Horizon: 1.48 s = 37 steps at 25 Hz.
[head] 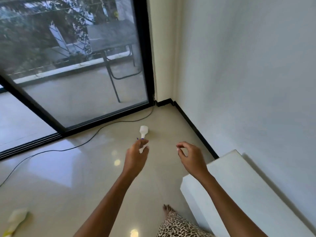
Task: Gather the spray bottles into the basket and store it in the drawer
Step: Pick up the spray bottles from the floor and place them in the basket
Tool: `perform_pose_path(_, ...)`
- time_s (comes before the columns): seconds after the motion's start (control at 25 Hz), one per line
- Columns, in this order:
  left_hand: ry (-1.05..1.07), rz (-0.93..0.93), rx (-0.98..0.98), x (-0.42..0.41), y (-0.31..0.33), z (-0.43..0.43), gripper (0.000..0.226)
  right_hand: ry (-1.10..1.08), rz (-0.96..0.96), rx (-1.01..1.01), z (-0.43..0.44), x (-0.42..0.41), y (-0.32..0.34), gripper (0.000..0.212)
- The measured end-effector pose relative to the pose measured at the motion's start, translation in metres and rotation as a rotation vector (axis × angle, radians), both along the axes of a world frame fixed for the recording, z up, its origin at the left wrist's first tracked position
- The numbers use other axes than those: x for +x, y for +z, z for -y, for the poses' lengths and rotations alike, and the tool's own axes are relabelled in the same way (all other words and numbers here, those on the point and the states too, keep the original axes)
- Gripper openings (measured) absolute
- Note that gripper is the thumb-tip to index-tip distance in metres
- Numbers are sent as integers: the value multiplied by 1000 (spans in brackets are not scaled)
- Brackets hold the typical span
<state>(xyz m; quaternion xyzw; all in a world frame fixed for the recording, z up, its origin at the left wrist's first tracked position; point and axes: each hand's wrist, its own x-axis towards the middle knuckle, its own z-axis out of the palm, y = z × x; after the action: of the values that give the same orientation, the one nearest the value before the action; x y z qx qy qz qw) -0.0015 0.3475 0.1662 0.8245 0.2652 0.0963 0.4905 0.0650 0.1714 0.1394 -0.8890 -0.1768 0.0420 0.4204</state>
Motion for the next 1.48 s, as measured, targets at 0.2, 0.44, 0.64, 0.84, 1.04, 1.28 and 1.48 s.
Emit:
perform_pose_path(0.2, 111, -33, 16, 64, 0, -80, 20, 112, -76, -18, -89, 87, 1, 17)
perform_pose_path(0.44, 146, -65, -2, 151, -28, -182, 23, 168, -143, -78, -196, 185, -23, 16)
perform_pose_path(0.64, 91, -172, -65, 240, -81, -270, 23, 98, -309, -157, -276, 263, -80, 15)
perform_pose_path(0.84, -42, -354, -67, 309, -144, -334, 24, 25, -575, -271, -337, 309, -154, 20)
perform_pose_path(1.04, -185, -493, 40, 363, -273, -367, 32, 6, -766, -402, -393, 351, -298, 17)
perform_pose_path(1.28, -425, -608, 294, 387, -499, -386, 53, -79, -928, -526, -430, 386, -537, 22)
perform_pose_path(1.48, -275, -740, 171, 377, -645, -385, 55, -291, -929, -469, -447, 402, -697, 39)
